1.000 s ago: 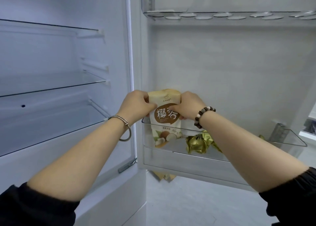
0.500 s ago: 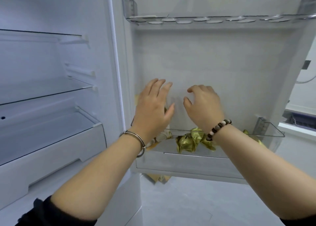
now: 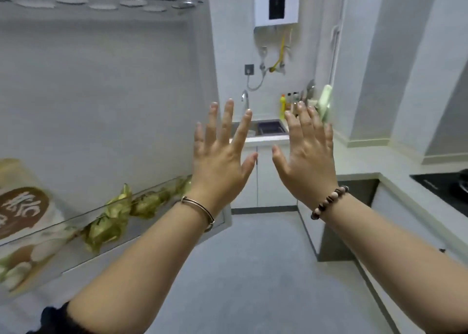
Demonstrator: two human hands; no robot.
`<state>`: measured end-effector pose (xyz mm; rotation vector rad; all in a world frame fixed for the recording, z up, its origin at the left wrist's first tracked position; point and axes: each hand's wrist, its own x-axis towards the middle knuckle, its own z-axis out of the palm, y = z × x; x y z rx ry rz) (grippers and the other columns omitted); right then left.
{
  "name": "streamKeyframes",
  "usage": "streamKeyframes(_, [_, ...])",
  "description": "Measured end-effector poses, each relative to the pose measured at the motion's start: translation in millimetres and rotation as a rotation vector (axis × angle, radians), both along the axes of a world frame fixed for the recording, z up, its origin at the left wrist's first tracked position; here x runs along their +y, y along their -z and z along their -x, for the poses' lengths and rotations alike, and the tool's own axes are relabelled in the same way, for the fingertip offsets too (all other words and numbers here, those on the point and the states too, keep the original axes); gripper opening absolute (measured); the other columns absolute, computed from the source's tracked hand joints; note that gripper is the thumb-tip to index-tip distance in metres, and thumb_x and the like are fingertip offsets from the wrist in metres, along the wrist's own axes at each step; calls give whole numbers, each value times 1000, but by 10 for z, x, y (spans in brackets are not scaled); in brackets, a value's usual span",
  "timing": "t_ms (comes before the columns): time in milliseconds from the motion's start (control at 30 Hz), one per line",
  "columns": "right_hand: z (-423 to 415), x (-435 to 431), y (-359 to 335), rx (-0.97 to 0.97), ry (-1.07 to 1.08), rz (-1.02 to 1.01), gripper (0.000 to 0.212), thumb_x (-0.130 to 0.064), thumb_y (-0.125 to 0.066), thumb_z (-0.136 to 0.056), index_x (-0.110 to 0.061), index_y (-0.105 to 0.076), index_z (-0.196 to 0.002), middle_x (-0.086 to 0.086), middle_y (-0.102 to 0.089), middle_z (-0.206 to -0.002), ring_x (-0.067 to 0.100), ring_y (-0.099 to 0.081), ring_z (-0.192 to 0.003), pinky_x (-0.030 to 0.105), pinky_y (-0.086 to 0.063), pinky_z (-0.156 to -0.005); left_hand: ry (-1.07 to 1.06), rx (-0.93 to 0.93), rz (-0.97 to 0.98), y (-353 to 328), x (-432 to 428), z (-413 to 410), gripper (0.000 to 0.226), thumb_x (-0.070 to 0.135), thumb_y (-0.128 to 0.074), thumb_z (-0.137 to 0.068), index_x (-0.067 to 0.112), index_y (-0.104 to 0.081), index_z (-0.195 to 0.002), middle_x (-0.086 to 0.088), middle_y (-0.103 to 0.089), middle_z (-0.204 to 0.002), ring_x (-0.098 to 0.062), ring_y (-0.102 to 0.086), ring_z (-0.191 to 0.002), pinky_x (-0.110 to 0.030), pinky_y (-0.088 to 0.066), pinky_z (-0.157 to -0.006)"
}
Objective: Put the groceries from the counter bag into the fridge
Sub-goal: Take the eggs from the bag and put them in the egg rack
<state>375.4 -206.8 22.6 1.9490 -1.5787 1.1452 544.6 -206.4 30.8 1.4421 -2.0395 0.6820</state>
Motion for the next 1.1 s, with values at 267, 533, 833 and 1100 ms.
streamKeyframes(267, [1751,549,391,-7,449,-185,68,-49,-26,-88,-12,-29,-145,13,-19,-155,29,-13,-144,52,-8,-114,430,-13,-72,383,-141,1861,70,55,-27,-90,30,-2,-150,-5,3,-160,-29,9,-146,-51,4,-114])
streamKeyframes(533, [3308,1425,875,-47,816,-334,72,-53,-18,-88,-13,-23,-148,12,-13,-157,26,-7,-145,51,-7,-115,712,-105,-219,928,236,3762,70,56,-26,-91,30,1,-150,-5,4,-160,-29,11,-145,-58,-2,-113])
streamKeyframes(833, [4609,2382,1410,-170,1088,-440,65,-46,-36,-94,-13,-22,-148,9,-11,-157,25,-7,-145,48,-7,-116,938,-80,-382,1473,884,5491,70,53,-34,-93,23,-8,-152,-7,-1,-160,-32,4,-146,-59,-11,-112])
streamKeyframes(1100, [5261,3003,1927,-390,1240,-563,64,-45,-36,-95,-11,-21,-147,10,-15,-156,25,-10,-144,45,-11,-117,1172,-120,-563,2033,1380,6453,72,54,-25,-88,17,-22,-150,-11,-16,-158,-35,-11,-145,-59,-22,-109])
